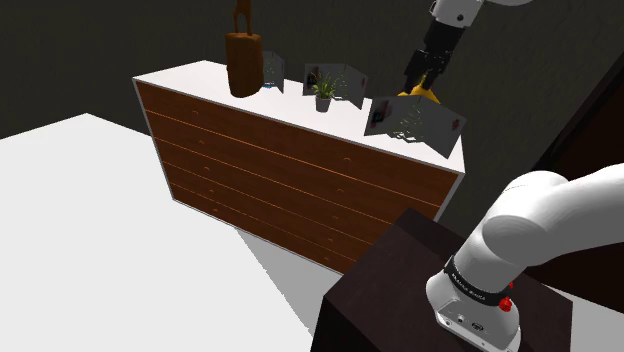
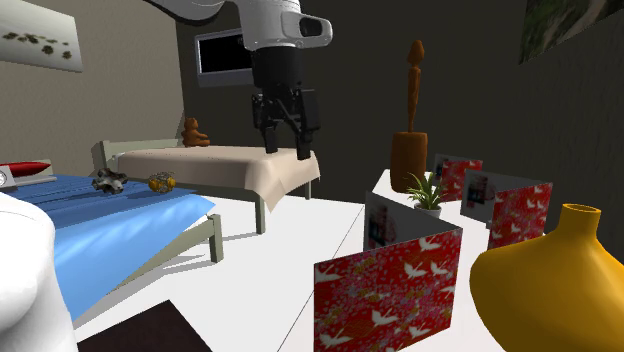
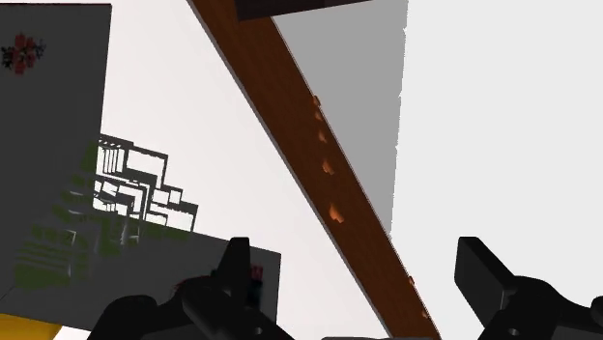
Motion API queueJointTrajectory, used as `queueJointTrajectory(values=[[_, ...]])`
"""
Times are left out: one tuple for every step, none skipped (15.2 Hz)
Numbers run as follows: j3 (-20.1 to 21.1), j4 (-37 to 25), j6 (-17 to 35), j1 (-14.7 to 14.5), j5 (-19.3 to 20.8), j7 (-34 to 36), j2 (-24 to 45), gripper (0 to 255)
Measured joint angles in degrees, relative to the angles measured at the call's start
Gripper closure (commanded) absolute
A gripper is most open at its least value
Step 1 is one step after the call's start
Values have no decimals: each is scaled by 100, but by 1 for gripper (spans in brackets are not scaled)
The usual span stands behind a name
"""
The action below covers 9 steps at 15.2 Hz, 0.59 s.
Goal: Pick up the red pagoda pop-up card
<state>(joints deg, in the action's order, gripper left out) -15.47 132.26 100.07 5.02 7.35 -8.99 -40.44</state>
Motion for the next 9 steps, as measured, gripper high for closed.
queueJointTrajectory(values=[[-131,-26,67,27,41,-118,97,0],[-263,-90,119,48,75,-239,215,0],[-378,-143,180,61,98,-341,335,0],[-515,-216,234,78,125,-467,467,0],[-641,-259,280,100,150,-587,562,0],[-770,-284,360,116,169,-702,672,0],[-907,-357,417,126,177,-830,808,0],[-1056,-440,483,132,179,-969,963,0],[-1175,-453,561,146,185,-1079,1063,0]])
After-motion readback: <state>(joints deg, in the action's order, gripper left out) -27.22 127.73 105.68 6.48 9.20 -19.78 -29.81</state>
